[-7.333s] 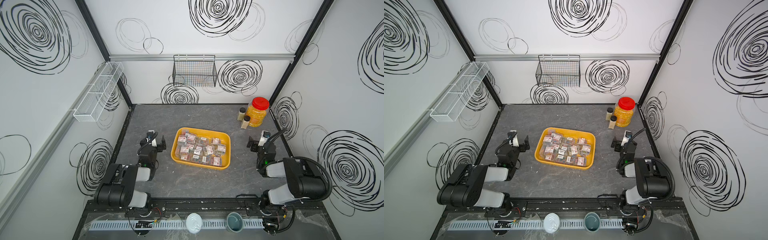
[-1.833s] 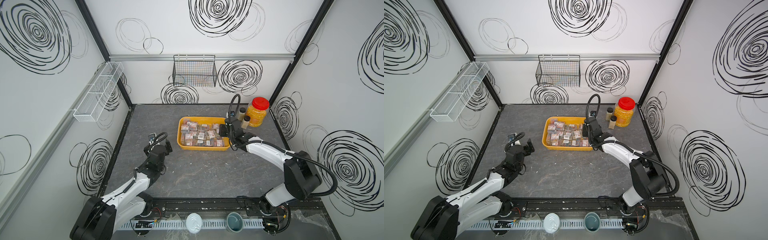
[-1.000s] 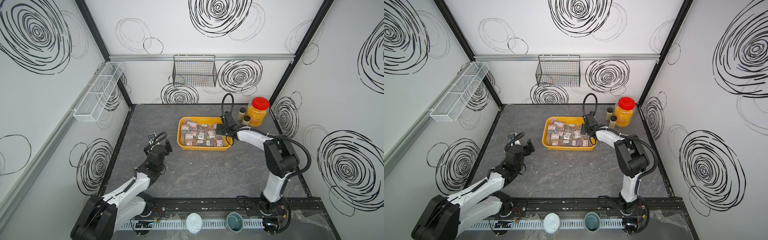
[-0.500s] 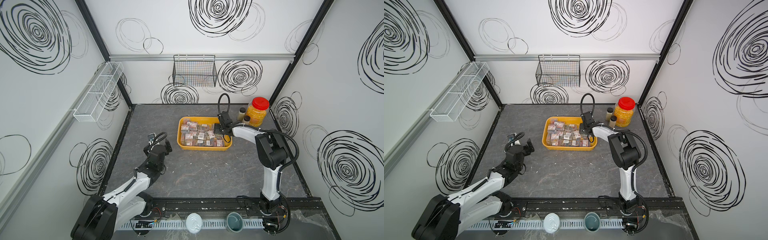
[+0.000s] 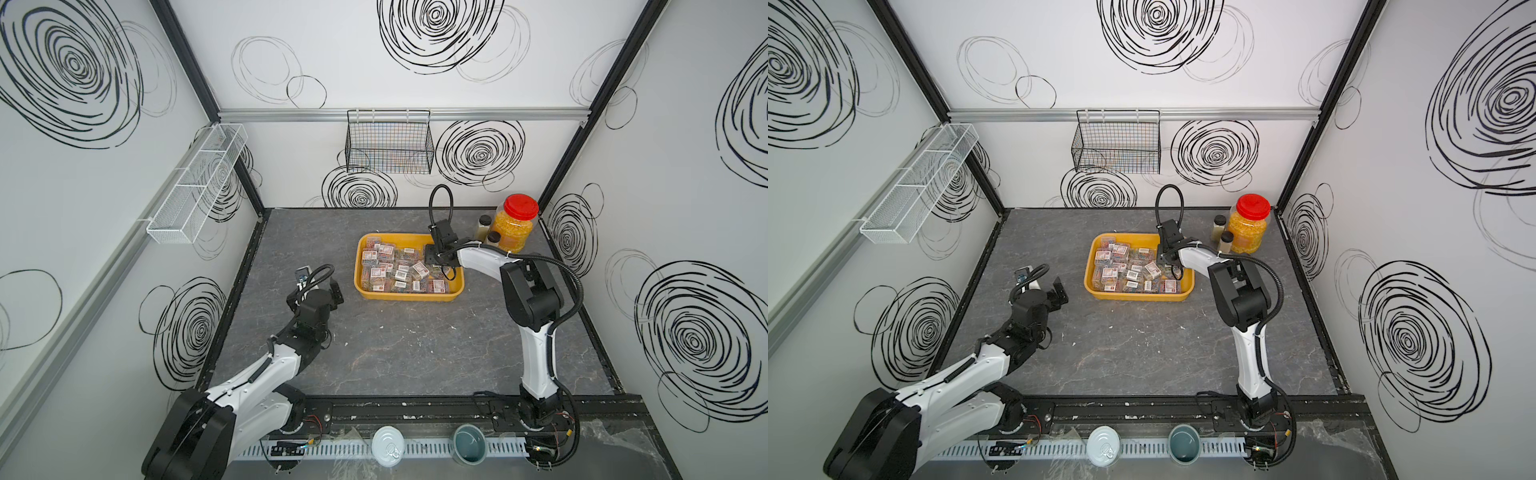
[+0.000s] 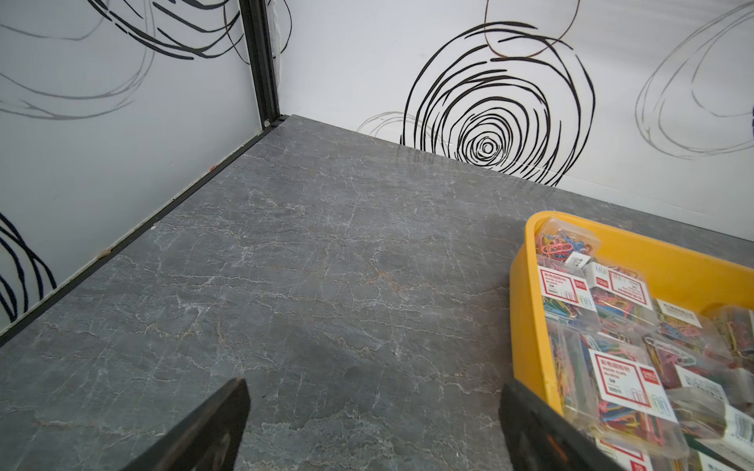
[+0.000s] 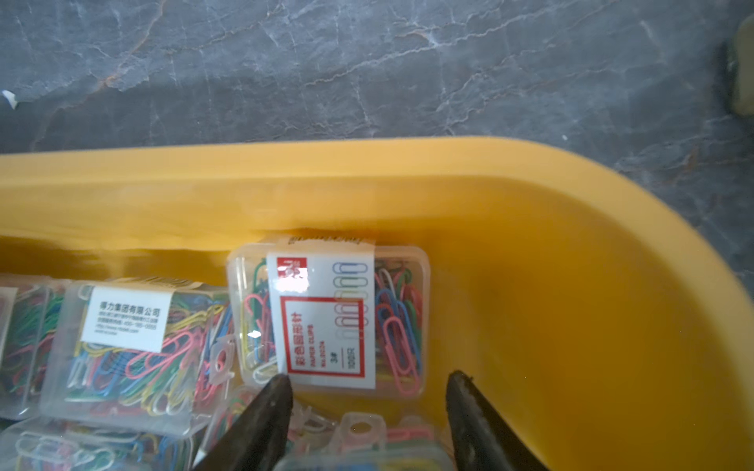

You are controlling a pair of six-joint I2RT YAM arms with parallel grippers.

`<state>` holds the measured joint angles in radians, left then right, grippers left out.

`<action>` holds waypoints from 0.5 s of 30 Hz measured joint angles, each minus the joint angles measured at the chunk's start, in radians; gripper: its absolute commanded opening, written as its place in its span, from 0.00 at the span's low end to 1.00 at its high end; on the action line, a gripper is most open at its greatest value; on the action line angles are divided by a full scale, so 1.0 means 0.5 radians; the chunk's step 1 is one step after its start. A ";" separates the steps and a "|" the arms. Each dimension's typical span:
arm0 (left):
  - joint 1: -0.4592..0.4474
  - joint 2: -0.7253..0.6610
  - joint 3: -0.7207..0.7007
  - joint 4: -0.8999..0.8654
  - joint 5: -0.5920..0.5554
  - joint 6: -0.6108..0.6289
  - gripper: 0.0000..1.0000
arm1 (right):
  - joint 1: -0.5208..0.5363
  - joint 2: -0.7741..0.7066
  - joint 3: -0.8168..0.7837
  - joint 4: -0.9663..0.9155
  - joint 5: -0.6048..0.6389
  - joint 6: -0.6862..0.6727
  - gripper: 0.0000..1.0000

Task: Take the paper clips out of the storage box
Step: Pick up the boxed paper clips from the storage box.

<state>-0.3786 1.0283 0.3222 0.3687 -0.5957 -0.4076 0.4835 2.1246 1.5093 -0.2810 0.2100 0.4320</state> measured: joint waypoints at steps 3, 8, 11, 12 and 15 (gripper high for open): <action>0.000 0.000 0.000 0.000 0.000 0.000 0.99 | 0.015 0.000 0.002 -0.011 0.050 -0.002 0.70; 0.000 0.000 0.000 0.002 -0.001 0.000 0.99 | 0.028 -0.002 0.004 -0.029 0.108 -0.003 0.70; 0.001 0.000 0.000 0.002 -0.001 0.001 0.99 | 0.030 -0.031 -0.032 -0.033 0.117 -0.003 0.70; 0.001 0.000 0.000 0.002 -0.001 0.000 0.99 | 0.031 -0.049 -0.057 -0.032 0.117 -0.003 0.70; 0.000 0.000 0.000 0.003 -0.001 0.000 0.99 | 0.037 -0.104 -0.124 -0.031 0.100 -0.003 0.69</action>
<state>-0.3786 1.0283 0.3222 0.3702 -0.5961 -0.4076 0.5018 2.0727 1.4471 -0.2962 0.2600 0.4305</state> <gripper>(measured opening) 0.990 0.699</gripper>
